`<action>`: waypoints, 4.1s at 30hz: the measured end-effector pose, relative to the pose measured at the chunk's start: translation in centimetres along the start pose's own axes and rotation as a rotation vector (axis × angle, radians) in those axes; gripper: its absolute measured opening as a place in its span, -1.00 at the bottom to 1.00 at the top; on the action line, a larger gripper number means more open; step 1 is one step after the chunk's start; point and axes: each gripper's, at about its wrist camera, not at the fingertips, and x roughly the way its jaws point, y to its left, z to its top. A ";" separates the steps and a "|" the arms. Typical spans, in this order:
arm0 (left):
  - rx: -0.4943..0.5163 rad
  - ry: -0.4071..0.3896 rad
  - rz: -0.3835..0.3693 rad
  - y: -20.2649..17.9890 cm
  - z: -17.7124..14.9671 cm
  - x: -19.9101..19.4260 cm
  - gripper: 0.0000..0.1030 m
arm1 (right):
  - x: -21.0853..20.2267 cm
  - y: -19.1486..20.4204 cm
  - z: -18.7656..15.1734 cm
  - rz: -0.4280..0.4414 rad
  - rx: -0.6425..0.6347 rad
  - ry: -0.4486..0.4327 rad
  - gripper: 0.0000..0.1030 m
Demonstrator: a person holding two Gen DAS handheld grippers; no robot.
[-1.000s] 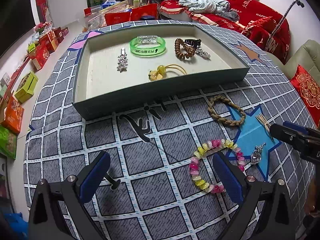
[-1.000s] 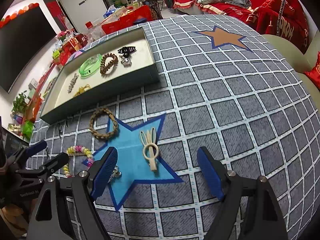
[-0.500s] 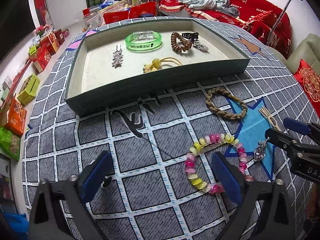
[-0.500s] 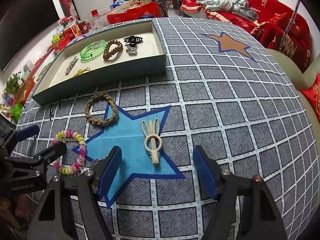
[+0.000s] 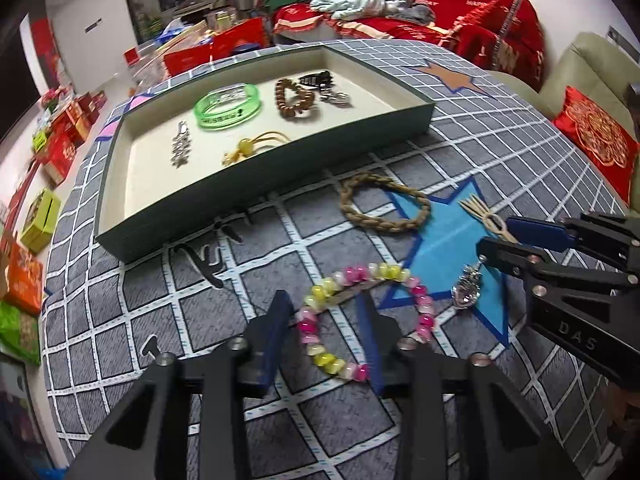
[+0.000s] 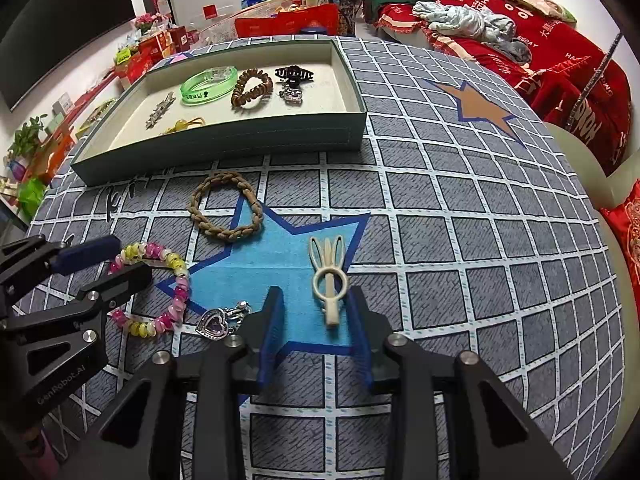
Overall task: Organize jewelry
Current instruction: 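Grasp the pink-and-yellow beaded bracelet with the left tool while the right tool grasps the beige bunny clip, then carry the beaded bracelet and bunny clip over the tray with both tools, then release the bunny clip into the tray with the right tool while the left tool releases the bracelet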
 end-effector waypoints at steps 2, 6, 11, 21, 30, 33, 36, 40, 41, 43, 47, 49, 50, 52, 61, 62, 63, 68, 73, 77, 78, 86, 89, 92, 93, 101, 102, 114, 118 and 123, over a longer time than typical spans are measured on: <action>0.002 -0.001 -0.015 -0.1 0.0 -0.1 -0.47 | -0.1 0.0 -0.1 0.001 0.000 -0.001 -0.68; -0.029 0.001 -0.056 0.4 -0.2 -0.2 -0.48 | -0.2 -0.1 -0.2 0.016 0.003 0.000 -0.82; -0.056 -0.019 -0.075 1.0 -0.3 -1.2 -0.48 | -1.0 -0.2 -0.2 0.035 0.010 -0.018 -0.82; -0.056 -0.089 -0.102 1.6 0.8 -4.0 -0.51 | -3.8 -1.2 1.6 0.105 0.069 -0.090 -0.82; -0.095 -0.131 -0.118 3.3 2.1 -5.7 -0.51 | -4.9 -1.2 3.4 0.134 0.080 -0.124 -0.82; -0.115 -0.140 -0.119 4.1 2.5 -6.1 -0.51 | -5.0 -1.3 4.0 0.135 0.079 -0.129 -0.82; -0.137 -0.153 -0.123 5.0 3.1 -6.5 -0.51 | -5.3 -1.3 5.1 0.148 0.083 -0.143 -0.82; -0.150 -0.188 -0.102 6.3 4.5 -7.1 -0.51 | -5.5 -1.3 7.2 0.171 0.088 -0.165 -0.82; -0.154 -0.196 -0.096 6.7 4.9 -7.2 -0.51 | -5.4 -1.2 7.8 0.177 0.089 -0.169 -0.82; -0.163 -0.205 -0.090 7.5 5.7 -7.2 -0.51 | -5.1 -1.2 9.1 0.189 0.095 -0.175 -0.82; -0.174 -0.210 -0.070 9.2 7.6 -6.5 -0.51 | -3.9 -0.9 11.4 0.217 0.112 -0.171 -0.82; -0.173 -0.211 -0.054 9.9 8.3 -5.9 -0.51 | -3.2 -0.6 12.4 0.227 0.115 -0.162 -0.82; -0.175 -0.205 -0.053 10.2 8.9 -5.5 -0.51 | -2.8 -0.5 12.7 0.230 0.116 -0.157 -0.82; -0.191 -0.194 -0.060 10.9 9.4 -4.8 -0.51 | -1.9 -0.3 13.4 0.242 0.120 -0.137 -0.82; -0.207 -0.103 -0.070 11.9 10.8 -0.1 -0.51 | 3.1 0.4 14.5 0.283 0.137 -0.012 -0.82; -0.206 -0.096 -0.068 11.9 10.9 0.3 -0.51 | 3.6 0.3 14.7 0.286 0.143 -0.003 -0.82; -0.204 -0.092 -0.067 11.9 11.0 0.5 -0.51 | 4.0 0.2 14.8 0.282 0.148 0.002 -0.82; -0.186 -0.073 -0.041 11.6 11.3 1.5 -0.51 | 5.2 -0.5 15.5 0.264 0.167 0.011 -0.82; -0.173 -0.043 -0.021 11.5 11.6 2.7 -0.51 | 6.3 -0.9 16.2 0.247 0.182 0.024 -0.82; -0.139 -0.049 0.012 10.9 11.6 2.8 -0.51 | 7.2 -1.5 16.6 0.262 0.213 0.032 -0.81; -0.135 -0.048 0.015 10.9 11.6 2.8 -0.51 | 7.4 -1.7 16.7 0.264 0.219 0.037 -0.80; -0.119 -0.037 0.037 10.6 11.6 2.9 -0.51 | 8.9 -1.8 16.2 0.252 0.238 0.065 -0.79; -0.120 -0.037 0.049 10.7 11.5 2.9 -0.51 | 8.7 -1.5 16.1 0.246 0.231 0.063 -0.79; -0.128 -0.038 0.065 11.0 11.5 2.7 -0.51 | 8.1 -1.5 16.0 0.254 0.234 0.048 -0.78; -0.129 -0.036 0.071 11.0 11.5 2.6 -0.51 | 7.9 -1.5 16.0 0.254 0.235 0.041 -0.77; -0.135 -0.059 0.069 11.0 11.8 1.5 -0.51 | 5.3 -1.5 15.3 0.279 0.230 -0.023 0.02; -0.137 -0.056 0.067 11.1 11.8 1.5 -0.51 | 5.1 -1.4 15.3 0.283 0.229 -0.028 0.02; -0.159 -0.075 0.072 11.3 12.4 -0.5 -0.50 | 2.8 -1.1 14.4 0.304 0.245 -0.067 0.05; -0.169 -0.072 0.069 11.5 12.4 -0.8 -0.49 | 2.5 -1.1 14.1 0.299 0.245 -0.070 0.15; -0.179 -0.078 0.073 11.7 12.3 -1.4 -0.49 | 2.3 -1.1 14.0 0.296 0.243 -0.071 0.15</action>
